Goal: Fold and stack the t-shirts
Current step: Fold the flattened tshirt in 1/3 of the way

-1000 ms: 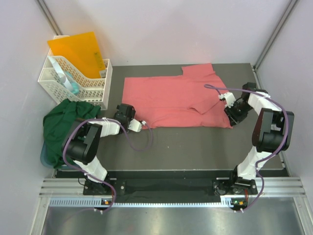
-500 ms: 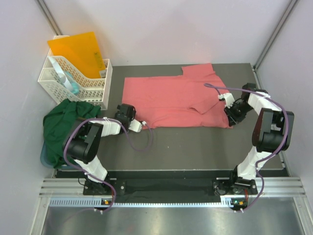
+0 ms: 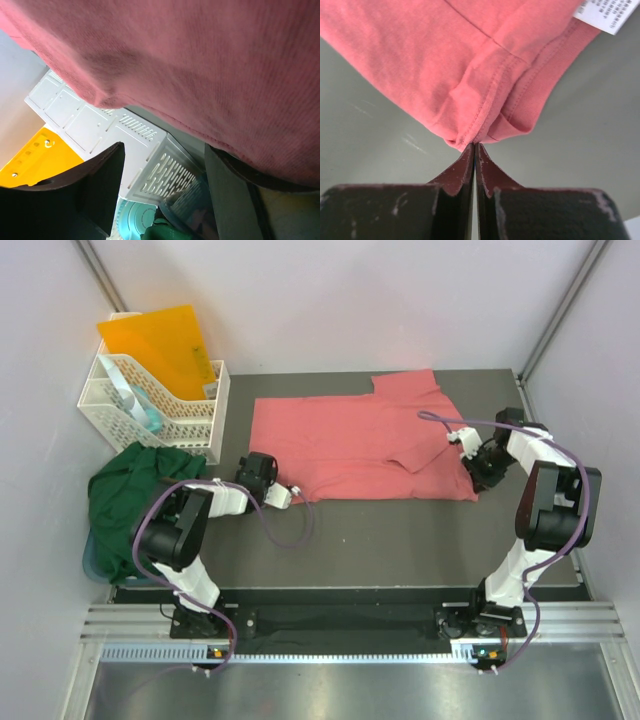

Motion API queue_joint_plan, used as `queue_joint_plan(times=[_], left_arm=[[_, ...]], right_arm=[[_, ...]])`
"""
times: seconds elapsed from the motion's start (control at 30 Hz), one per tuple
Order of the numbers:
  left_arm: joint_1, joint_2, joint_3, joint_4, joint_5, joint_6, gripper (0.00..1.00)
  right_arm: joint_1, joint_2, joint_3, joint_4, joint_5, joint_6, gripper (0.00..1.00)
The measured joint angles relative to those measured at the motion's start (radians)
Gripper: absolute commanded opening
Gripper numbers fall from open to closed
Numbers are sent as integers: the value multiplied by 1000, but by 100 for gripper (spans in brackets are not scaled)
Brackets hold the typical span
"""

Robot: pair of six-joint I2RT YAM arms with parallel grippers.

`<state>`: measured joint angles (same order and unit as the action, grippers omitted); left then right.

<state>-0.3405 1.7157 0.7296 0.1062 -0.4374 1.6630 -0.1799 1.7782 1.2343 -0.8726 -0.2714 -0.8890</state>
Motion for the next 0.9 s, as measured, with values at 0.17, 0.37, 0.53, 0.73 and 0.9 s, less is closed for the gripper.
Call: queue_joint_plan(times=[0.17, 0.37, 0.53, 0.73, 0.9], left_arm=[[-1, 3, 0, 7, 1, -1, 69], [-1, 3, 0, 7, 1, -3, 69], [-1, 3, 0, 6, 1, -4, 72], [-7, 3, 3, 6, -22, -4, 85], [-13, -4, 6, -15, -37, -12, 85]], right_arm=[[0, 0, 0, 21, 35, -1, 0], [0, 0, -5, 38, 68, -12, 0], [0, 0, -19, 58, 92, -22, 7], [0, -3, -31, 84, 131, -31, 53], [-1, -41, -31, 94, 148, -35, 55]])
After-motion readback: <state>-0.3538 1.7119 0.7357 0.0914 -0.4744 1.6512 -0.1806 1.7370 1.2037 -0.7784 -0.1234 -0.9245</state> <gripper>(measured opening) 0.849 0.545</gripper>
